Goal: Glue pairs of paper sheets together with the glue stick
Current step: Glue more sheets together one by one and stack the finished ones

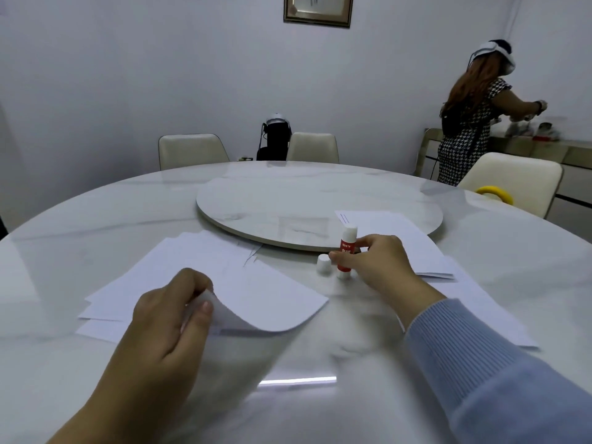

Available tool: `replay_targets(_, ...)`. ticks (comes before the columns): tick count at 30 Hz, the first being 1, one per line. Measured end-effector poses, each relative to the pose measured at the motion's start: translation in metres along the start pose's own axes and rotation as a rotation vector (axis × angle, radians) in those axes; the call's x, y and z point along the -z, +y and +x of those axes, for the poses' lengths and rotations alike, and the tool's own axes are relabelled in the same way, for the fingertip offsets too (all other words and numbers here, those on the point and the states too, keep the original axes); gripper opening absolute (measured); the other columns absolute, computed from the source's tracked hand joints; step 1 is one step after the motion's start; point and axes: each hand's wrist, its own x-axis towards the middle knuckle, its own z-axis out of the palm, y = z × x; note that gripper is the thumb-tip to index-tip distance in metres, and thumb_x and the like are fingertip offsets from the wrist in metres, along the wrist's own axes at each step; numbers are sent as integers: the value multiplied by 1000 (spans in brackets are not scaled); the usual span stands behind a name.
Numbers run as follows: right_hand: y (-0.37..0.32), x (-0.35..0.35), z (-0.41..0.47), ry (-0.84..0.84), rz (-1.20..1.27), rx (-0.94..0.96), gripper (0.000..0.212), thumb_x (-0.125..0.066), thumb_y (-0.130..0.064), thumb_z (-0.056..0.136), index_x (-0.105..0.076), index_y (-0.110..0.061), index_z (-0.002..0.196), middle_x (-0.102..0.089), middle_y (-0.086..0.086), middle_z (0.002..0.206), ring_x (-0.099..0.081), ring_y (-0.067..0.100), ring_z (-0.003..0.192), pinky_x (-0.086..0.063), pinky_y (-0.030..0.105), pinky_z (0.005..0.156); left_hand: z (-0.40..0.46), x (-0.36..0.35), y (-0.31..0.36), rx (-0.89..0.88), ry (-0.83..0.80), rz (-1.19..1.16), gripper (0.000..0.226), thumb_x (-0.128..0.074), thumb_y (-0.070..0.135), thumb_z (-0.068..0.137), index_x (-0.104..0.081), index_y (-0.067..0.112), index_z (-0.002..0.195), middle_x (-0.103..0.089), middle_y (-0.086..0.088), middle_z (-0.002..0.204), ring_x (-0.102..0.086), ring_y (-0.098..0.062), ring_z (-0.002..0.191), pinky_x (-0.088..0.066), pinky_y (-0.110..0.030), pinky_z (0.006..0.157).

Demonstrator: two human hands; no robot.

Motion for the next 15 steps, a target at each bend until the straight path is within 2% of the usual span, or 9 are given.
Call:
replay_targets(2,2,-5,1,51,45,2,25,-82,-32,72,-59,-24,67,-63,5,102,-52,-2,65,-32,11,44,2,2,1,-31,-110,-90,24,-35,39,79,-51,21,78,-59,1,72,-55,-16,70,-40,-28,63)
replay_targets(4,3,-5,-2,103,88,32,24,-82,-28,73,-61,-21,62,-67,0,82,-55,-3,57,-32,10,45,3,2,-1,-73,-234,-118,24,-35,36,77,-54,21,76,-62,2,73,-57,-15,72,-40,-25,64)
replay_targets(6,-1,1,-6,153,144,50,21,-82,-32,72,-67,-16,72,-67,1,83,-59,2,63,-41,15,53,2,2,-6,-94,-375,-133,26,-34,35,75,-58,25,77,-65,4,79,-59,-15,80,-42,-25,72)
replay_targets(7,-4,6,-7,180,184,55,24,-81,-35,73,-68,-16,80,-66,2,89,-61,10,73,-48,23,61,2,2,-8,-96,-451,-150,27,-34,34,75,-60,27,78,-66,5,83,-60,-17,85,-43,-30,77)
replay_targets(8,-6,15,-10,203,238,63,25,-80,-36,75,-67,-17,84,-64,1,90,-61,17,79,-52,32,67,3,2,-9,-102,-526,-166,27,-34,33,75,-60,29,79,-67,5,86,-60,-18,90,-44,-36,81)
replay_targets(9,-8,24,-14,214,299,83,21,-78,-35,77,-66,-19,85,-64,-1,86,-60,20,80,-53,35,68,3,2,-11,-109,-592,-176,27,-34,32,75,-60,30,79,-67,6,87,-60,-19,94,-44,-39,84)
replay_targets(12,-7,57,-31,140,330,161,7,-68,-29,87,-63,-27,82,-68,-7,84,-62,19,82,-52,36,75,5,5,-12,-115,-692,-135,26,-34,34,78,-60,33,79,-67,9,91,-60,-18,99,-43,-38,86)
replay_targets(14,0,76,-46,44,284,190,8,-62,-26,92,-63,-32,86,-68,-7,87,-66,15,87,-52,37,82,7,7,-9,-146,-724,-62,26,-32,41,84,-57,34,80,-65,11,89,-58,-15,98,-43,-40,87)
replay_targets(15,4,85,-54,19,256,199,9,-62,-25,92,-63,-34,89,-68,-7,86,-66,13,84,-53,34,80,9,10,-4,-162,-744,-14,30,-29,48,86,-56,34,82,-63,12,89,-57,-13,97,-41,-39,89)
